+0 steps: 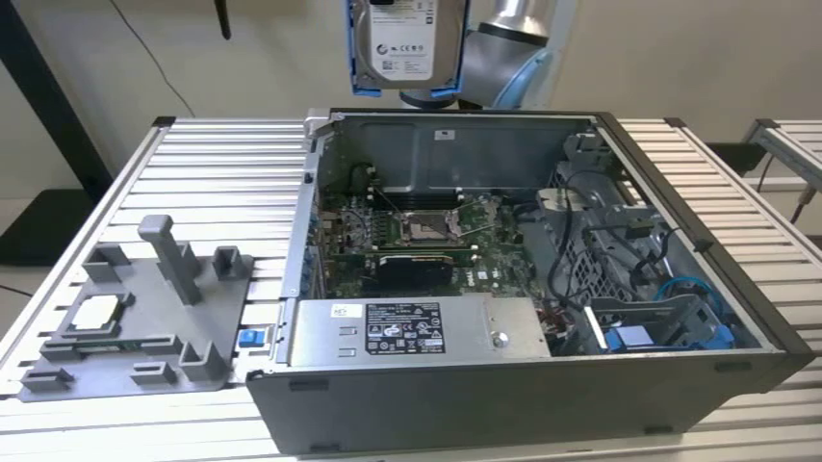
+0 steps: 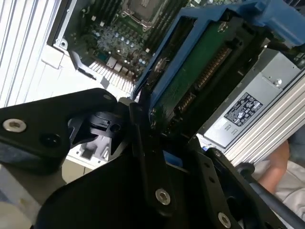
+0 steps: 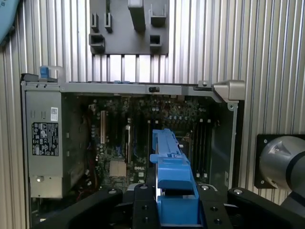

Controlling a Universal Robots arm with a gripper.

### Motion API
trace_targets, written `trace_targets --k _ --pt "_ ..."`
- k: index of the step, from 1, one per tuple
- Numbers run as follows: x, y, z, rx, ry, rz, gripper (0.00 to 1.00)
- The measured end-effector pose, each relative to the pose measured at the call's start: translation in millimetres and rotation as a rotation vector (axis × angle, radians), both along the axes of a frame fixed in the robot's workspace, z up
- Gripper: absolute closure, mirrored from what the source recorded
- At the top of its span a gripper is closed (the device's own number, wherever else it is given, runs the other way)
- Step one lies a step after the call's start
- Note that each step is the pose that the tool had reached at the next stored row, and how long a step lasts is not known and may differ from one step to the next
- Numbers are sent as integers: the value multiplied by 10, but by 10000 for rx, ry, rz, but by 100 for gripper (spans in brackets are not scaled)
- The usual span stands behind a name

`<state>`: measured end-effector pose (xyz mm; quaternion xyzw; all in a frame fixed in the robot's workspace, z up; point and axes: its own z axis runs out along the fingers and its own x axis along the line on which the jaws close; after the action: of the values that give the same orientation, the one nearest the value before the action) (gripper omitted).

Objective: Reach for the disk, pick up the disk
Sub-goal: 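Pick up the disk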

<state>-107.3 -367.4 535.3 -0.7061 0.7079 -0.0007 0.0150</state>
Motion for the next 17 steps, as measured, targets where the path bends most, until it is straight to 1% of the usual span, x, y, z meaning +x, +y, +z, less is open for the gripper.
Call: trace_targets --k 10,11,12,17 --pt "418 1 0 1 0 0 100" --pt "502 1 0 0 0 0 100" --pt "552 1 0 0 0 0 100" --pt "750 2 0 0 0 0 100"
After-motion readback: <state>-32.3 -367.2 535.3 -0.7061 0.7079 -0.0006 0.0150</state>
